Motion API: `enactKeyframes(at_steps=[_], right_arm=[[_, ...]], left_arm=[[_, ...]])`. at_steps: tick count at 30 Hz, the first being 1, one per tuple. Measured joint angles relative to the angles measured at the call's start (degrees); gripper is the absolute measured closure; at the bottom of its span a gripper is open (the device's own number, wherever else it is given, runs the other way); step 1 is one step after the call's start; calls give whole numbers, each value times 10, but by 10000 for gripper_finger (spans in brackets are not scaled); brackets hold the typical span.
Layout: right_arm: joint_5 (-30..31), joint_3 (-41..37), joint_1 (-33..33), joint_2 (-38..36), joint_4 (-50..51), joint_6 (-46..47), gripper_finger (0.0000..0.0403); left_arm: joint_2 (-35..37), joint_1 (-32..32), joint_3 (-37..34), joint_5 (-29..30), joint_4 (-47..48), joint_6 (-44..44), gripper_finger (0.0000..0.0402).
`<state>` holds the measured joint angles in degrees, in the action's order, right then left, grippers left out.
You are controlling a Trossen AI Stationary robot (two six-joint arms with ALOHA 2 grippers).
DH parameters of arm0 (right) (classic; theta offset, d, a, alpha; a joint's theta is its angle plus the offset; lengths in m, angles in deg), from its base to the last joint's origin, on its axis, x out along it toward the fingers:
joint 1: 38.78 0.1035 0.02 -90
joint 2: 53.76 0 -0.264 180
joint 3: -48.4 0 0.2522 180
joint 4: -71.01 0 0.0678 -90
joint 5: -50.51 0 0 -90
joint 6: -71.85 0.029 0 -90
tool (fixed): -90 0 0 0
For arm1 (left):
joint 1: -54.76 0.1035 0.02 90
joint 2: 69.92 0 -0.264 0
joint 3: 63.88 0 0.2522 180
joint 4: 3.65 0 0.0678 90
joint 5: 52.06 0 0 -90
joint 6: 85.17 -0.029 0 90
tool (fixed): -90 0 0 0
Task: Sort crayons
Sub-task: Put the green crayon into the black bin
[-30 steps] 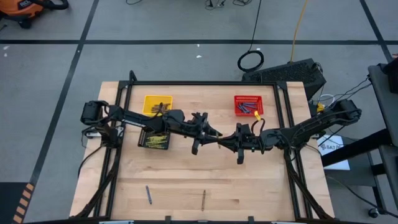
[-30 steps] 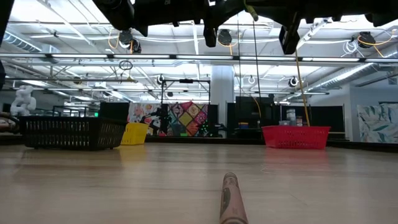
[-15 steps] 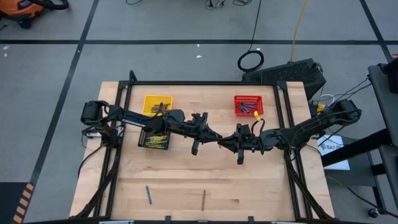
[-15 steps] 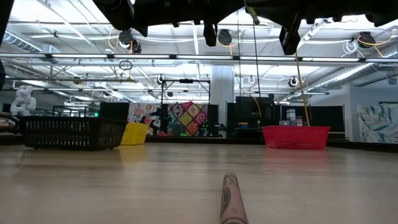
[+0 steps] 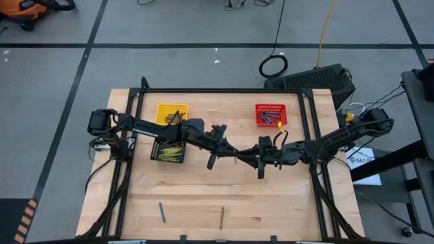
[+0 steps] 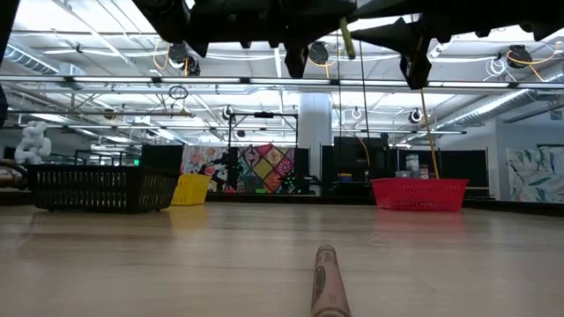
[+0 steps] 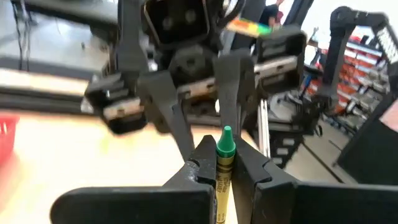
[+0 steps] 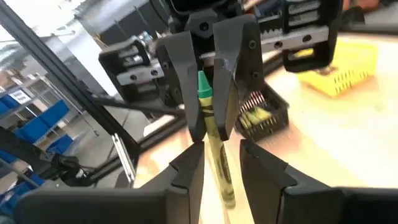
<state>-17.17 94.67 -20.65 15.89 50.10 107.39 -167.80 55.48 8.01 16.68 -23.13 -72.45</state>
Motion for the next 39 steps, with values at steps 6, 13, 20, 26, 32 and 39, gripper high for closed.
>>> enactKeyframes(at_steps=[6, 13, 20, 26, 32, 39], right_arm=[[0, 1, 9, -3, 40, 30, 313], [1, 1, 17, -2, 79, 39, 314], [2, 0, 18, -1, 101, 40, 314], [3, 0, 18, -1, 114, 41, 314], [4, 0, 18, -1, 118, 40, 314], [4, 0, 18, -1, 118, 39, 314]], left_arm=[[7, 8, -2, -17, 132, -28, 388], [47, 8, -2, -14, 335, -108, 389], [106, 6, -2, -11, 526, -151, 389], [163, -1, -2, -9, 638, -165, 389], [212, -1, -2, 25, 744, -165, 389], [227, -1, -2, 89, 847, -181, 389]])
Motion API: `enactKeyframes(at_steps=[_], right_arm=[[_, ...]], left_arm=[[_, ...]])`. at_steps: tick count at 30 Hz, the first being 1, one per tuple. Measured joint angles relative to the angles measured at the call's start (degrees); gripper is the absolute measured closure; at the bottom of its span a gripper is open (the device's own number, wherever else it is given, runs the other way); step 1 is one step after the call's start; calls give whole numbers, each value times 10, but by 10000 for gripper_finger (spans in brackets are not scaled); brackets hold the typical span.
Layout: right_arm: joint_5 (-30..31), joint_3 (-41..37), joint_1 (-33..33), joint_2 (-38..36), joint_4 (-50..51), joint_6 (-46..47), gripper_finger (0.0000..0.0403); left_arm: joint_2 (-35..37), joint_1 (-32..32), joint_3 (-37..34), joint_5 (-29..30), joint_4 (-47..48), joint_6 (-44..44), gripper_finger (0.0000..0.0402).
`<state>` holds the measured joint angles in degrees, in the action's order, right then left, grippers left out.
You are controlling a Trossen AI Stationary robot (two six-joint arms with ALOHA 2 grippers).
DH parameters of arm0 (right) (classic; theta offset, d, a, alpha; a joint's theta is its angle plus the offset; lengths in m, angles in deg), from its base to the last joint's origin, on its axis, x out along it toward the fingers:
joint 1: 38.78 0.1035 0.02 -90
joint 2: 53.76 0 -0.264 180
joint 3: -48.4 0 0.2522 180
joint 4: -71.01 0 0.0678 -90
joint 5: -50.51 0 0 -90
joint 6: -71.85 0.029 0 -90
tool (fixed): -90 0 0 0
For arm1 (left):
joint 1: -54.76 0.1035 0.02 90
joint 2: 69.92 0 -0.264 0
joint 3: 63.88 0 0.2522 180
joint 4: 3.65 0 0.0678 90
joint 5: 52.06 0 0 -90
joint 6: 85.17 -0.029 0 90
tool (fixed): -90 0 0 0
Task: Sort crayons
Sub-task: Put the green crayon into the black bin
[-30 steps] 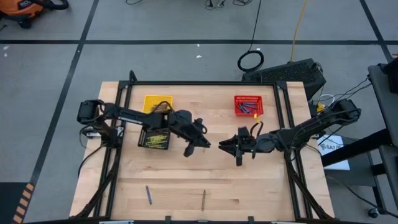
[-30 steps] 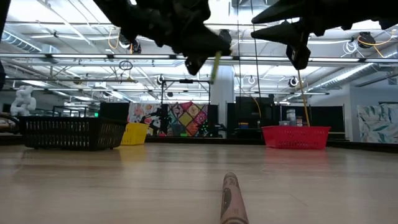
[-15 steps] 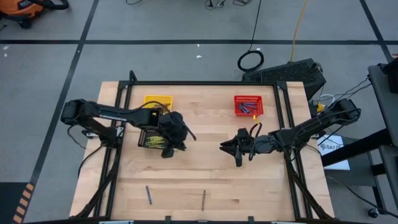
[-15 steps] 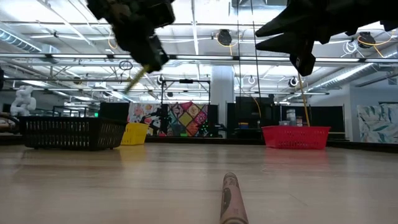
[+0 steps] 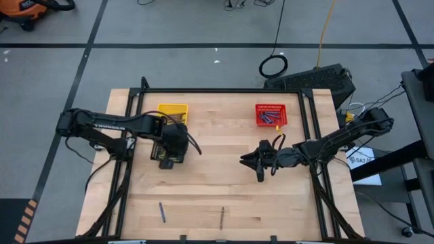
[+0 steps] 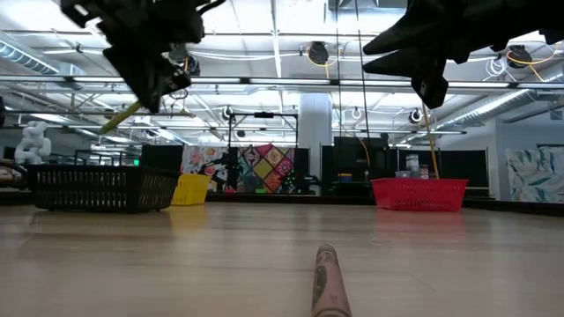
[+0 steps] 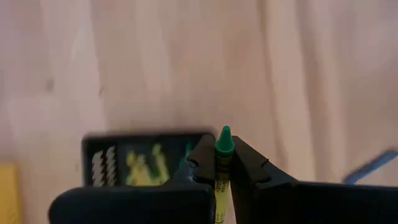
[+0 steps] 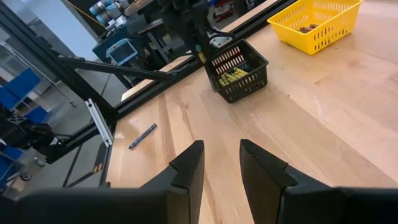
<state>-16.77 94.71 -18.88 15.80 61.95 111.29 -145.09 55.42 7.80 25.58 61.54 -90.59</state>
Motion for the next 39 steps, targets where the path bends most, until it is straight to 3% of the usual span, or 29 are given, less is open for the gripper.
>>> enactKeyframes(at_steps=[16, 31, 39], right_arm=[[2, 0, 0, 0, 11, 3, 314], [43, 0, 0, 0, 22, 4, 314], [43, 0, 0, 0, 21, 4, 314]], left_arm=[[-3, 1, -81, 110, 31, -25, 385], [-3, 1, -120, 133, 16, -13, 381], [-3, 1, -120, 133, 16, -9, 321]])
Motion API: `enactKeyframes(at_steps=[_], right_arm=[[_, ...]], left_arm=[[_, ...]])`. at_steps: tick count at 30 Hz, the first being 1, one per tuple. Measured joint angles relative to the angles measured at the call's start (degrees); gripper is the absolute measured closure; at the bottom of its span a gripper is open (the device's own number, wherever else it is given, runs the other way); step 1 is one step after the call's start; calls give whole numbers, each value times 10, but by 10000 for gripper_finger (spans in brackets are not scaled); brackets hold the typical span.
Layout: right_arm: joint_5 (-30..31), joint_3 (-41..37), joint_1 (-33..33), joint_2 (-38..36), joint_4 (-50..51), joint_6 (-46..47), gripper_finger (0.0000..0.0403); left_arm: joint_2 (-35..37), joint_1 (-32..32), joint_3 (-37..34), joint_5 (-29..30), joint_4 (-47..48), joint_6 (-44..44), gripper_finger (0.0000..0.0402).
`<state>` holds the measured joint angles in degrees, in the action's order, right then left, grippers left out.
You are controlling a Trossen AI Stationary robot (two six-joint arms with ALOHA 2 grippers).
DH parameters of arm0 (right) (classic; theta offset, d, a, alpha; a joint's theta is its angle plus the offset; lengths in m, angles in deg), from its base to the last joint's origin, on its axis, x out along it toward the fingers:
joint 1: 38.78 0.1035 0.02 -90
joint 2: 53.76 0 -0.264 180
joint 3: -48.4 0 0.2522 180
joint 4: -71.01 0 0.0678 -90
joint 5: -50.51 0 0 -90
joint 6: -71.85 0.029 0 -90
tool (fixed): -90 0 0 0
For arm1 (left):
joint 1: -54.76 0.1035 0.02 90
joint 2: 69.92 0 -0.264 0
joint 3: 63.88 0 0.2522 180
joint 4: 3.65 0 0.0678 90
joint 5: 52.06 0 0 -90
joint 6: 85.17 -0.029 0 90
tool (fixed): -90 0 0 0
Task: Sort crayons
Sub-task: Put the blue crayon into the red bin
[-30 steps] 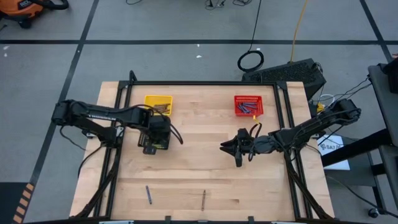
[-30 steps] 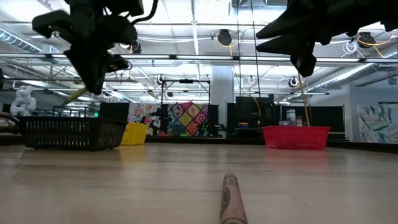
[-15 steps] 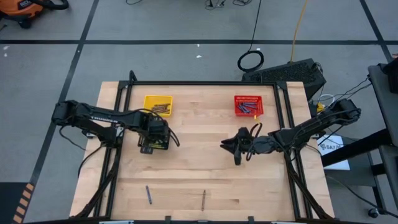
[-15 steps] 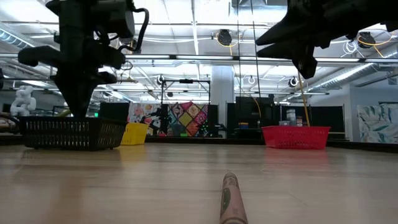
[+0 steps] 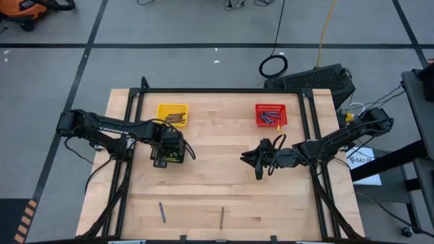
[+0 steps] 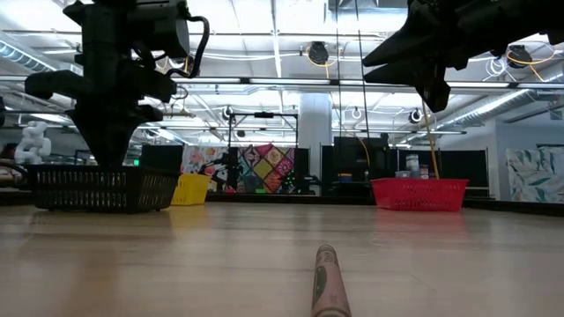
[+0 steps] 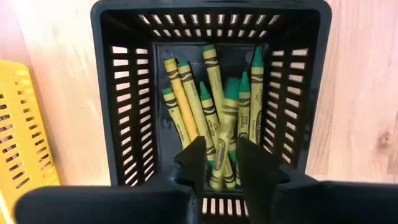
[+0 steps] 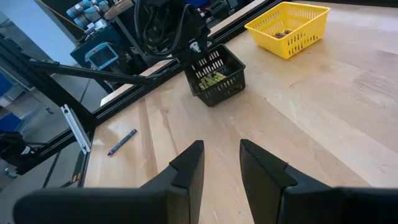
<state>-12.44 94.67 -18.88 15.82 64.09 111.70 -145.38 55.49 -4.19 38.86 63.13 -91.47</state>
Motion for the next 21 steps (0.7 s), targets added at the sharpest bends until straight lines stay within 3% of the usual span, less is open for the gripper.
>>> enactKeyframes(at_steps=[9, 21], right_arm=[[0, 0, 0, 0, 0, 0, 314], [-2, 0, 0, 0, 2, 28, 314]], left_arm=[[0, -9, 2, -25, 6, 47, 300], [0, -105, 35, -28, 27, 97, 299]])
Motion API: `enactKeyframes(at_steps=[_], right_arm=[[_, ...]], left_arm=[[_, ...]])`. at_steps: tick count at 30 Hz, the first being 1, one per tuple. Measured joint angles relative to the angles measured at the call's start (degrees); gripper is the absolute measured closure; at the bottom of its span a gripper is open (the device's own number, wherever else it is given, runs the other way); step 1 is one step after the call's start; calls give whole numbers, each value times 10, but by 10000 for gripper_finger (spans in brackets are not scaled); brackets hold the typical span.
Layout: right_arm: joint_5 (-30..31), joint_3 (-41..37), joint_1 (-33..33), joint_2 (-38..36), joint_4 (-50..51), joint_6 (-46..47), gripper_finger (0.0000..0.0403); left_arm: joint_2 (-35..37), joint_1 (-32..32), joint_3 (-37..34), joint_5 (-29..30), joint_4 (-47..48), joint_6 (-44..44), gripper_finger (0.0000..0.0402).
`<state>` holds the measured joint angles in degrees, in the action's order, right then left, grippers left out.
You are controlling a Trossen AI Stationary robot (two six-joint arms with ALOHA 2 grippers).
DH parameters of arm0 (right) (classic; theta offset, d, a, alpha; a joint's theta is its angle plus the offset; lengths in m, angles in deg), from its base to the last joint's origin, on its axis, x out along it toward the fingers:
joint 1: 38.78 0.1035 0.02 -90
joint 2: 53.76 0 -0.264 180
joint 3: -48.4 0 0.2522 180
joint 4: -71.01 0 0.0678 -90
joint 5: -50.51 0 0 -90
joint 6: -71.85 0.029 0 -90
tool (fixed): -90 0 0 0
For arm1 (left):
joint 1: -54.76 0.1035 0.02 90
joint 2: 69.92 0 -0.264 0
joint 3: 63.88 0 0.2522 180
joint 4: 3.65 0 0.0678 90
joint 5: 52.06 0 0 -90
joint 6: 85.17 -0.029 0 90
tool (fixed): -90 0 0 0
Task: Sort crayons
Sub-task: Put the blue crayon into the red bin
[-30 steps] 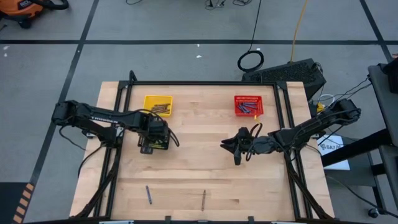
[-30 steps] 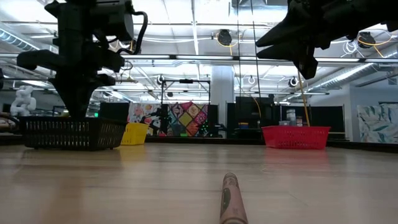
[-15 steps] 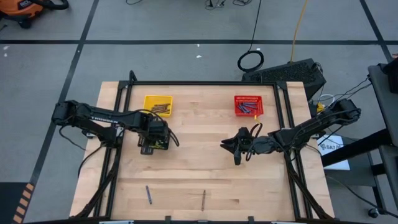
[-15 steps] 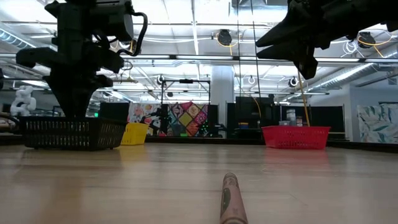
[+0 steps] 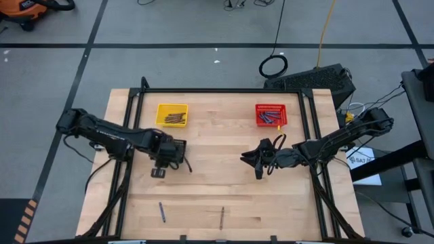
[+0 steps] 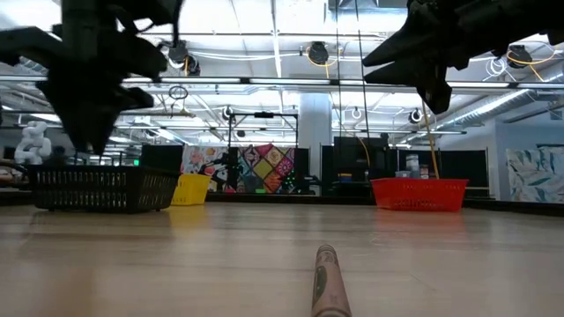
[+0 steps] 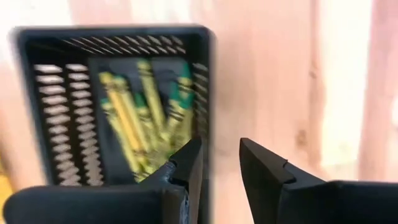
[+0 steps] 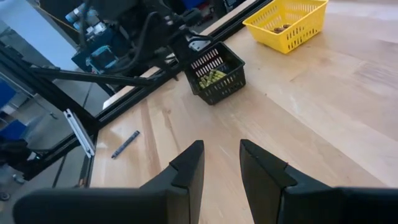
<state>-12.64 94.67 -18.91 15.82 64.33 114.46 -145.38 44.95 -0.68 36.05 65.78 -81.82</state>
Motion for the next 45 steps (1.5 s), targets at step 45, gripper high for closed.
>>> enactKeyframes(at_steps=[45], right_arm=[[33, 0, 0, 0, 68, 47, 314]], left_arm=[[-128, -355, 9, -23, -233, 8, 299]])
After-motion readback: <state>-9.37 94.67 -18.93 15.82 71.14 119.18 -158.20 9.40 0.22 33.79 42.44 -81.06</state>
